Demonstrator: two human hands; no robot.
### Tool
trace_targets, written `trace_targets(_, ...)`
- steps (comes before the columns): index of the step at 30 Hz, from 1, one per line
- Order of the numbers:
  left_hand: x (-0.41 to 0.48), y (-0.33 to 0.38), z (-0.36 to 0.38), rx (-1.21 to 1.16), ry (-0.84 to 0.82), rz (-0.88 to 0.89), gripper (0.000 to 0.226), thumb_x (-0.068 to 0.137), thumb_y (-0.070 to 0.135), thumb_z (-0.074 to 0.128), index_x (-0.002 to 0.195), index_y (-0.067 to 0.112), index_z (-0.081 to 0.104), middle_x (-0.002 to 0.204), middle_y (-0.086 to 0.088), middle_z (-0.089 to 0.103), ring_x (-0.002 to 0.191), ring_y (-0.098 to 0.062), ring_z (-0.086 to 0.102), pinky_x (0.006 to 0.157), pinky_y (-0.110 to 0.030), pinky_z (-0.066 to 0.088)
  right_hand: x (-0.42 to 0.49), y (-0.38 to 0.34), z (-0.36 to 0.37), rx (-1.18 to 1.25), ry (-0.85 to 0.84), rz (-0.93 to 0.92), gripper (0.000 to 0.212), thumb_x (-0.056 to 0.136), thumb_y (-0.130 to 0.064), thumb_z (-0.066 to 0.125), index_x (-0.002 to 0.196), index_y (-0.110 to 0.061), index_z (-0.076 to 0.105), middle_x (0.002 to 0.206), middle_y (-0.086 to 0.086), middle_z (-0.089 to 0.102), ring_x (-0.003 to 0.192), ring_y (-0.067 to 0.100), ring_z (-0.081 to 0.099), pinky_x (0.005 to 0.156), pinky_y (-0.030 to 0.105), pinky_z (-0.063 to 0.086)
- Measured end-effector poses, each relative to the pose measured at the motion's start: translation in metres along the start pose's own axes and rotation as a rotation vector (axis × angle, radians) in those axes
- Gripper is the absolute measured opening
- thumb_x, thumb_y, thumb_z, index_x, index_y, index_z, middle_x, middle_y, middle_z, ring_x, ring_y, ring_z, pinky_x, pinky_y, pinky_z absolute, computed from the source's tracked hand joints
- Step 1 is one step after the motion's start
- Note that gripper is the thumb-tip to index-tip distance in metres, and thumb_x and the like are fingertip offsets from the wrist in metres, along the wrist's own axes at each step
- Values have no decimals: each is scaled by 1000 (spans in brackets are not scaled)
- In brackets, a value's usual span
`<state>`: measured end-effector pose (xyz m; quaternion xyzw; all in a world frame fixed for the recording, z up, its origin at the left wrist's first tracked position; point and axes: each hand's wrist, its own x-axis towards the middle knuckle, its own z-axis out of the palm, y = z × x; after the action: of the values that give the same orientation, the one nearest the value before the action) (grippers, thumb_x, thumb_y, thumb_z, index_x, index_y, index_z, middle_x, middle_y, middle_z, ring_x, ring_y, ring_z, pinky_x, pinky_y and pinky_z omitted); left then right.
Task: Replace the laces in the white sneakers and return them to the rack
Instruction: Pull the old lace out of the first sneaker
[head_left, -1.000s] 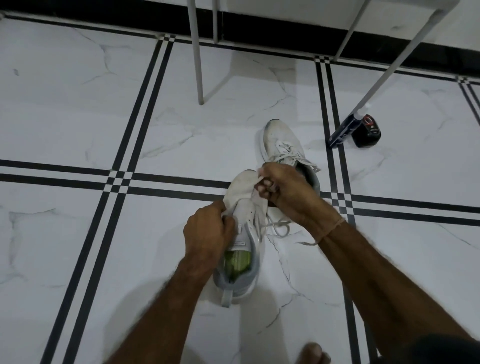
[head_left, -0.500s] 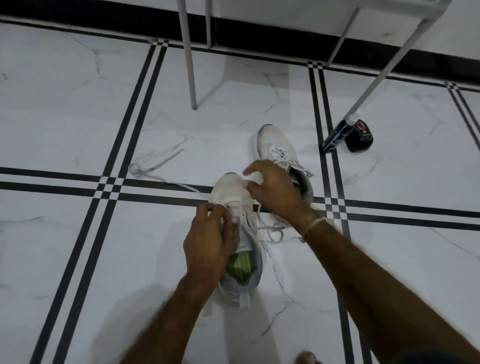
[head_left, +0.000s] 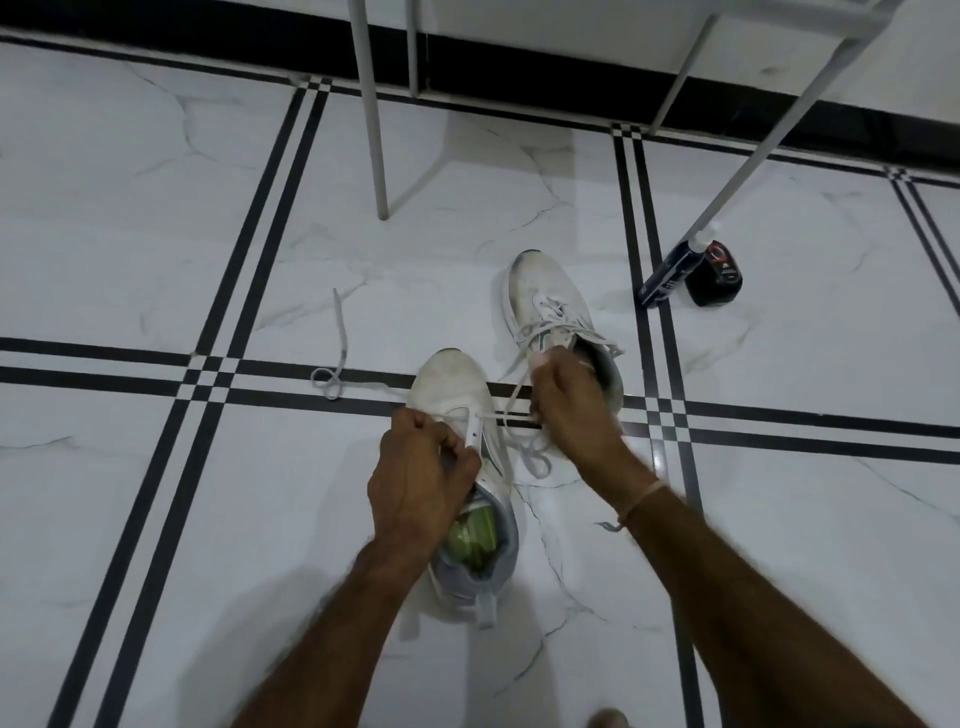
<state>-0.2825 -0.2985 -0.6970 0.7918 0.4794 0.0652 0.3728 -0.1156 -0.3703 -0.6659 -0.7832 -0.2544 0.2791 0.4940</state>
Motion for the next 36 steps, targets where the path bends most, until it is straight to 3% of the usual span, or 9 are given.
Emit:
trace_targets(5,0,-1,-1,54,8,-12,25,83,50,71,90,26,68,118,4,50,103,-17,58,77,-35,54,-8,32,30,-860,-245,-301,17,96,-25,65,92,-9,64,89,13,69,85,31,65,74,43,53)
trace_targets(10,0,-5,-6,45,20,2,18,84,45,71,83,27,66,117,4,51,102,-19,57,77,-38,55,-11,-27,-2,414,2,144,29,107,-16,46,88,-3,63,94,7,72,83,13,71,75,29,58)
trace_targets(12,-1,-5,-5,42,20,-5,18,84,45,71,83,27,66,120,4,50,105,-19,57,78,-39,54,-9,-31,-8,580,-7,195,35,111,-21,39,85,-5,58,77,5,69,77,21,71,75,31,59)
trace_targets(17,-1,-2,-4,43,29,7,21,84,46,71,84,26,67,122,2,51,105,-20,57,78,-38,54,-8,22,26,-525,-185,-183,20,101,-31,59,105,-14,49,84,2,66,75,26,66,66,41,54)
trace_targets(20,-2,-4,-4,50,30,5,20,83,46,72,83,27,66,120,3,51,103,-19,57,78,-39,55,-9,39,37,-800,-195,-309,10,93,-27,61,94,-16,61,88,7,69,87,32,67,74,44,53)
trace_targets(26,-3,-4,-4,50,21,2,20,85,46,70,86,26,65,116,4,49,103,-17,55,75,-34,52,-9,-15,10,545,20,199,46,109,-32,44,74,-17,68,80,20,67,81,27,64,76,46,59)
trace_targets(29,-2,-4,-2,52,24,16,21,85,47,70,86,26,64,114,5,49,103,-18,55,76,-37,54,-10,-3,14,-21,-21,-71,30,107,-37,47,93,-10,49,74,6,55,69,27,57,58,39,50)
trace_targets(33,-2,-6,-2,55,26,13,22,84,49,70,84,31,59,113,6,50,101,-17,56,78,-37,55,-15,32,39,-828,-233,-240,25,97,-39,60,99,-14,58,93,7,70,91,32,67,74,43,51)
trace_targets(36,-3,-8,-2,38,23,24,20,83,48,71,82,32,60,111,7,49,98,-16,56,76,-38,56,-17,18,36,-466,-90,-210,24,98,-30,52,88,-14,66,93,10,67,95,35,63,81,46,51)
